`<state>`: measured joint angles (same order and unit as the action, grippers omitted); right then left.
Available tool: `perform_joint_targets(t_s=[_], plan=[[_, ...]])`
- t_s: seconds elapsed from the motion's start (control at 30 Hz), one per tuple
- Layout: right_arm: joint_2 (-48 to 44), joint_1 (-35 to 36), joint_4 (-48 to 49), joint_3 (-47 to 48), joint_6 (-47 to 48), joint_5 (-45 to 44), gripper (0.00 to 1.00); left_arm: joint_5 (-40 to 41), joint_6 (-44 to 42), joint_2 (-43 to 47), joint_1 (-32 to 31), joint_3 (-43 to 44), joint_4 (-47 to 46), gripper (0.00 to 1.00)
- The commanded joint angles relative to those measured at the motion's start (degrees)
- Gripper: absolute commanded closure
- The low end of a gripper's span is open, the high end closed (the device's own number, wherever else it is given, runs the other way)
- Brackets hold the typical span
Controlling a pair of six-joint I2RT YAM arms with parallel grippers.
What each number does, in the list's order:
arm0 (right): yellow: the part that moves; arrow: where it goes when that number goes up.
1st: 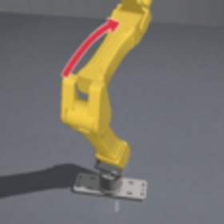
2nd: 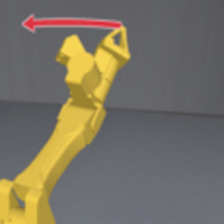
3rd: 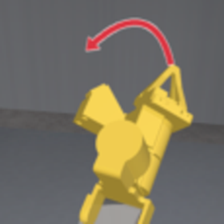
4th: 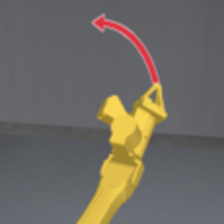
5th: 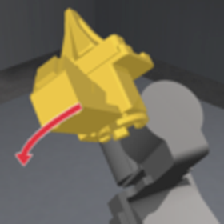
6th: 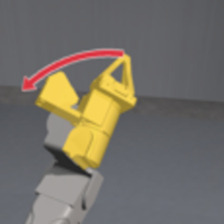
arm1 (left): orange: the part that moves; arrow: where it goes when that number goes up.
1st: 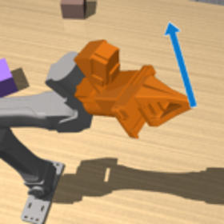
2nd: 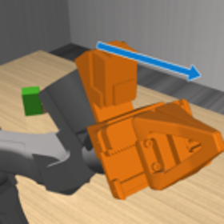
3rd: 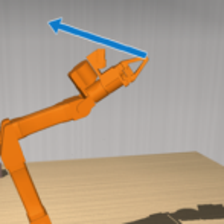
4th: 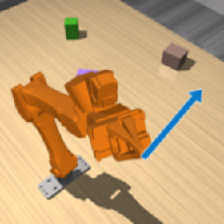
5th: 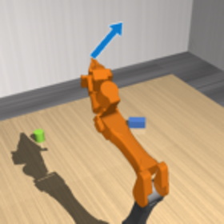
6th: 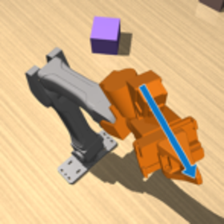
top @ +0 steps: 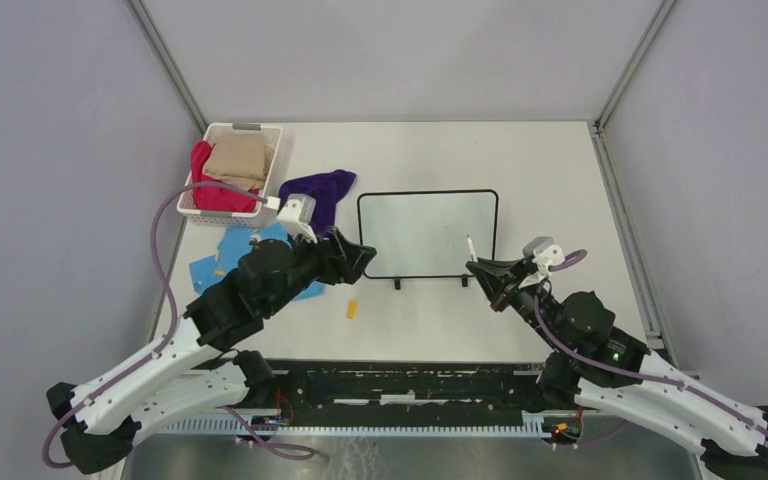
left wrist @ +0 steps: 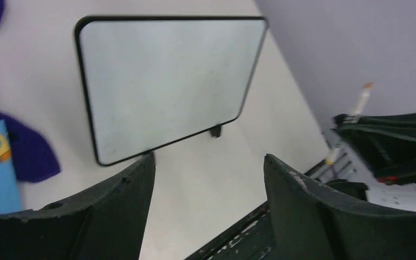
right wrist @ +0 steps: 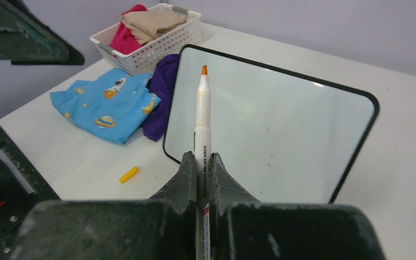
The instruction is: Write a sentence on the whiteboard
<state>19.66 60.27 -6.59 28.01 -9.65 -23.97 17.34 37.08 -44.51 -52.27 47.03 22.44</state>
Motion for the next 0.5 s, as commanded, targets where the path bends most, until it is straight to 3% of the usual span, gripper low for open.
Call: perform_joint_targets(t_s=[0.0, 0.17, 0.47], plan=[[2.87, 0.12, 10.72, 2.75, 2.79, 12.09, 1.0, -14.88, -7.83, 3.07, 0.15, 1.39, -14.42, 0.21], [7.19, 0.16, 19.33, 2.99, 1.48, 23.69, 1.0, -30.81, -4.83, 1.71, 0.15, 0.45, -25.82, 0.21], [13.01, 0.1, 30.04, 3.54, -3.16, 32.46, 1.0, -40.96, -1.25, -2.72, 0.13, 0.86, -36.12, 0.24]])
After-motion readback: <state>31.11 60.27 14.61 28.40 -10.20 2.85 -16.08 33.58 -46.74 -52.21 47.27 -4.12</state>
